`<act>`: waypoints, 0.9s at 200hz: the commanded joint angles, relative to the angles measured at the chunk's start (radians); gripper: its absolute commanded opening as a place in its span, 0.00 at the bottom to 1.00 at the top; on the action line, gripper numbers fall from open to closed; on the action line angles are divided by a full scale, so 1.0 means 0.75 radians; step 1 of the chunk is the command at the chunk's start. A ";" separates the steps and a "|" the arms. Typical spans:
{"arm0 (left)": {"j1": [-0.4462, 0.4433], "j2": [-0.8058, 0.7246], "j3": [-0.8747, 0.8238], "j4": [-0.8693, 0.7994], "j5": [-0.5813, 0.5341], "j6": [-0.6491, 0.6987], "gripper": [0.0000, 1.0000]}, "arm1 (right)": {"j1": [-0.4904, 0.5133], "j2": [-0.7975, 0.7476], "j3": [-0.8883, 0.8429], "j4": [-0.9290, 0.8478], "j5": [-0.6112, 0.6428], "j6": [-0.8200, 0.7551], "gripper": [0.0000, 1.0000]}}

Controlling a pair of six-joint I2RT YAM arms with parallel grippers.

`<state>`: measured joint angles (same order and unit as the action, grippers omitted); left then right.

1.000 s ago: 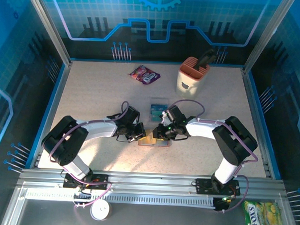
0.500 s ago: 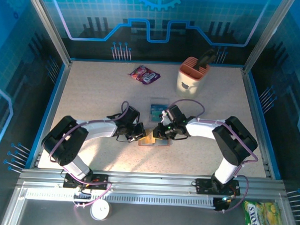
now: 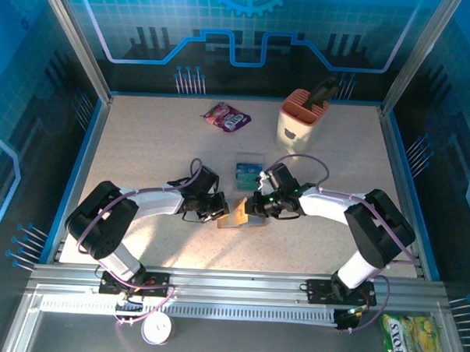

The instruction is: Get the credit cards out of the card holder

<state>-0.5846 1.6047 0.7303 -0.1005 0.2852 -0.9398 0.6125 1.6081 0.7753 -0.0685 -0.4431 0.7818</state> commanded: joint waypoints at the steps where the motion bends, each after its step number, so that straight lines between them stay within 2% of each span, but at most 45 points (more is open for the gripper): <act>1: -0.005 0.018 -0.015 -0.058 -0.002 0.010 0.06 | -0.022 -0.063 -0.019 -0.065 0.023 -0.044 0.11; 56: -0.002 0.003 0.005 -0.118 -0.049 0.046 0.08 | -0.033 -0.156 -0.013 -0.146 0.034 -0.098 0.09; 95: 0.000 -0.009 0.051 -0.171 -0.070 0.090 0.09 | -0.051 -0.233 0.031 -0.297 0.075 -0.205 0.07; 146: 0.005 -0.003 0.111 -0.228 -0.051 0.133 0.11 | -0.108 -0.278 0.197 -0.579 0.149 -0.543 0.06; 180: 0.005 -0.040 0.094 -0.214 -0.058 0.118 0.13 | -0.118 -0.237 0.346 -0.722 0.245 -0.890 0.03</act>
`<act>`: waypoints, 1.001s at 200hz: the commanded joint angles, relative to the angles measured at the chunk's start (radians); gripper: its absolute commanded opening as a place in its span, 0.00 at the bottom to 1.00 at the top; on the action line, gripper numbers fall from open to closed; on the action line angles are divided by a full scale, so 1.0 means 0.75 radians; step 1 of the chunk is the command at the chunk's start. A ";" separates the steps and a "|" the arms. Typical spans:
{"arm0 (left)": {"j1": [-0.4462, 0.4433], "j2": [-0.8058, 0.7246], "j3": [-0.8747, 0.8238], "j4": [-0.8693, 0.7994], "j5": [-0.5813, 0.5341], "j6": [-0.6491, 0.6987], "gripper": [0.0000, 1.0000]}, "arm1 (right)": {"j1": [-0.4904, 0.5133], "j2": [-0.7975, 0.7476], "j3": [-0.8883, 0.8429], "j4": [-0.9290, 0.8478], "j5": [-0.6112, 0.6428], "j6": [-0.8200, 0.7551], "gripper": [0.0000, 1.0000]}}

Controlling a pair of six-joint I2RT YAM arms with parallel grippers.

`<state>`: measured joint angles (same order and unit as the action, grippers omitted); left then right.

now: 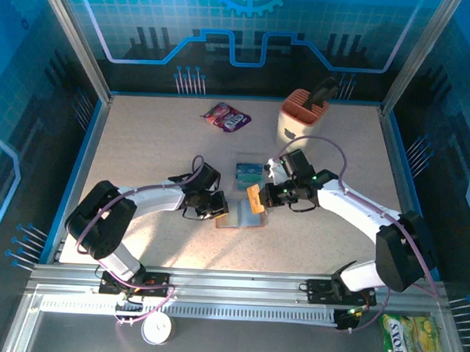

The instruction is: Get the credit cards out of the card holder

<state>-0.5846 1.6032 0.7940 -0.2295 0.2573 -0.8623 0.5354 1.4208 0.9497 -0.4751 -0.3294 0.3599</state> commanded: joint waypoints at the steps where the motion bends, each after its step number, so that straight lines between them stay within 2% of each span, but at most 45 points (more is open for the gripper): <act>1: 0.004 -0.040 0.010 -0.042 -0.022 0.015 0.13 | -0.015 0.015 0.119 -0.185 0.097 -0.338 0.03; 34: 0.005 -0.087 -0.030 -0.002 -0.045 0.022 0.15 | -0.027 0.175 0.366 -0.389 0.191 -0.645 0.01; 47: 0.007 -0.117 -0.053 0.002 -0.077 0.031 0.17 | -0.028 0.228 0.437 -0.413 0.236 -0.753 0.03; 73: 0.015 -0.168 -0.076 -0.007 -0.113 0.051 0.20 | -0.057 0.300 0.558 -0.432 0.196 -0.982 0.03; 96: 0.028 -0.210 -0.110 0.011 -0.118 0.071 0.22 | -0.061 0.369 0.657 -0.455 0.256 -1.189 0.01; 114: 0.045 -0.241 -0.121 0.009 -0.119 0.100 0.23 | -0.071 0.449 0.766 -0.506 0.286 -1.268 0.00; 200: 0.126 -0.308 -0.111 -0.050 -0.118 0.159 0.24 | -0.127 0.881 1.403 -0.866 0.224 -1.542 0.00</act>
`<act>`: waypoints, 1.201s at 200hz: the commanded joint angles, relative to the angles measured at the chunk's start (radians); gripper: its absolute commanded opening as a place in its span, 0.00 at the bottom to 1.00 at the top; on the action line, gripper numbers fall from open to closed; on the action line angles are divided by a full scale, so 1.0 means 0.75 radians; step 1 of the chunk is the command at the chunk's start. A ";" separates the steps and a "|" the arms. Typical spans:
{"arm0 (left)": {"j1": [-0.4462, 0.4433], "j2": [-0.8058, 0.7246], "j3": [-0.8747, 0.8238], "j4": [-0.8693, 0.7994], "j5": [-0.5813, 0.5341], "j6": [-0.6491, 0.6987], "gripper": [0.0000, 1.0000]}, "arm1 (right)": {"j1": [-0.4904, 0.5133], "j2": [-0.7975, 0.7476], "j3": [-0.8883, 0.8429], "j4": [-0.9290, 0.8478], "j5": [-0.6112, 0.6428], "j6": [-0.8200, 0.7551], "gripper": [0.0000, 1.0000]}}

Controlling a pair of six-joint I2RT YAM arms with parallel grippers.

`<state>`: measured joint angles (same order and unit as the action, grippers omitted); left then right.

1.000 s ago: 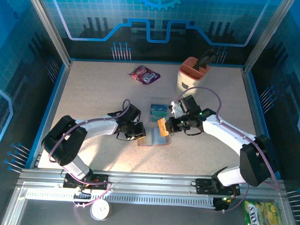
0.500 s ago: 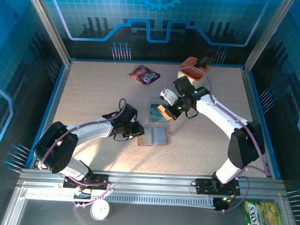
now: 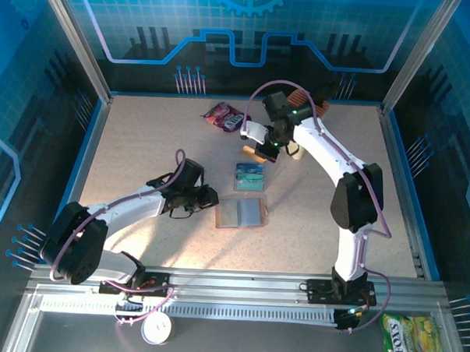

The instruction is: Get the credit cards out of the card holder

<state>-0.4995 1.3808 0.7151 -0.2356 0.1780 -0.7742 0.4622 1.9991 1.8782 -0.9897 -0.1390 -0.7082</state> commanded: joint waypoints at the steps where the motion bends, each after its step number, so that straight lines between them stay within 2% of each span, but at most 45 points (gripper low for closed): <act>1: 0.013 -0.010 -0.006 -0.043 -0.011 0.042 0.24 | -0.029 0.115 0.171 -0.184 -0.031 -0.119 0.00; 46: 0.028 0.029 0.011 -0.050 0.004 0.044 0.24 | -0.029 0.312 0.475 -0.334 -0.048 -0.205 0.01; 95: 0.094 -0.001 -0.018 -0.042 0.012 0.054 0.24 | -0.029 0.429 0.611 -0.405 -0.028 -0.266 0.03; 145: 0.127 -0.016 -0.033 -0.048 0.013 0.051 0.24 | -0.029 0.484 0.607 -0.444 -0.033 -0.287 0.06; 170: 0.146 -0.041 -0.041 -0.040 0.001 0.048 0.24 | -0.029 0.490 0.602 -0.445 -0.025 -0.293 0.14; 187: 0.162 -0.049 -0.039 -0.039 0.004 0.048 0.24 | -0.029 0.483 0.600 -0.378 0.052 -0.265 0.22; 201: 0.172 -0.057 -0.035 -0.049 0.002 0.054 0.23 | -0.033 0.453 0.580 -0.282 0.091 -0.235 0.23; 240: 0.213 -0.091 -0.047 -0.064 0.005 0.067 0.24 | -0.031 0.382 0.551 -0.173 0.062 -0.200 0.24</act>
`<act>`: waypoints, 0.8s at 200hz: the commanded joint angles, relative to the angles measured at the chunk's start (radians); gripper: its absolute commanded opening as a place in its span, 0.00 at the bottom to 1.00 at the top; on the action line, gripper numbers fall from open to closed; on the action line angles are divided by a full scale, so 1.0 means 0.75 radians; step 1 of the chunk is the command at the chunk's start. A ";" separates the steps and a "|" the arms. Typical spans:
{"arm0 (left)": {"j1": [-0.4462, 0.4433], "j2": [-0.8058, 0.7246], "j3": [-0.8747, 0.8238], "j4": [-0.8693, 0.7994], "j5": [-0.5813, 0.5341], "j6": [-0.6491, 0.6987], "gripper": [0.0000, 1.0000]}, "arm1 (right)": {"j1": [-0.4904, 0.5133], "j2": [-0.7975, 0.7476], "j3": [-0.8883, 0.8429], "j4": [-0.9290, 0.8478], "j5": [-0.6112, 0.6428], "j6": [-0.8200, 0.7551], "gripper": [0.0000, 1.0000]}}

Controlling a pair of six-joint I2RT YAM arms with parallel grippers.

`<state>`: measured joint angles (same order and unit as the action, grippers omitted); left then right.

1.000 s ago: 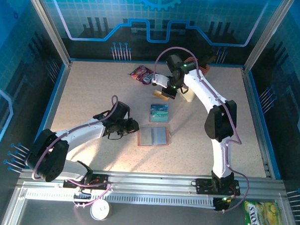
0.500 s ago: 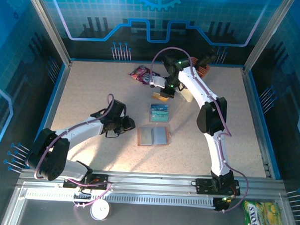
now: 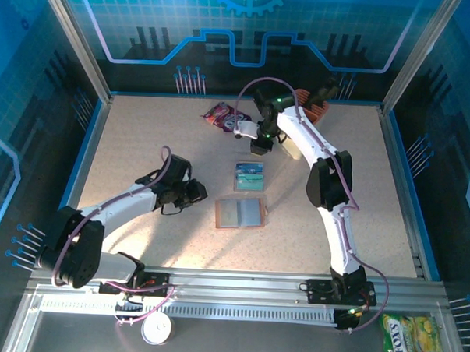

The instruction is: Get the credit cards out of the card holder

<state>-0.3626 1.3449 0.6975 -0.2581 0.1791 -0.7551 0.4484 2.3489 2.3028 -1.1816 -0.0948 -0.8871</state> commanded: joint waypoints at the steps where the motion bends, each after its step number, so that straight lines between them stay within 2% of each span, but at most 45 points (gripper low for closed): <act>1: 0.032 -0.044 -0.024 -0.034 0.004 0.041 0.24 | -0.012 -0.084 -0.015 0.084 0.004 0.040 0.24; 28: 0.040 -0.049 -0.028 -0.031 0.014 0.034 0.24 | 0.004 -0.090 -0.027 0.020 -0.073 0.042 0.26; 51: 0.040 -0.049 -0.034 -0.018 0.027 0.027 0.24 | 0.021 -0.139 -0.116 0.010 -0.098 0.048 0.40; 81: 0.040 -0.052 -0.047 -0.012 0.031 0.024 0.24 | 0.046 -0.264 -0.375 0.190 -0.005 0.060 0.61; 94: 0.041 -0.057 -0.057 -0.004 0.034 0.019 0.24 | 0.054 -0.300 -0.474 0.269 0.028 0.061 0.66; 160: 0.041 -0.038 -0.071 0.025 0.049 0.005 0.24 | 0.070 -0.303 -0.618 0.479 0.164 0.081 0.70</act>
<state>-0.3420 1.3266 0.6601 -0.2520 0.1909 -0.7528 0.4908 2.1559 1.8687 -0.9127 -0.0170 -0.8379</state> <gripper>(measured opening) 0.239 0.697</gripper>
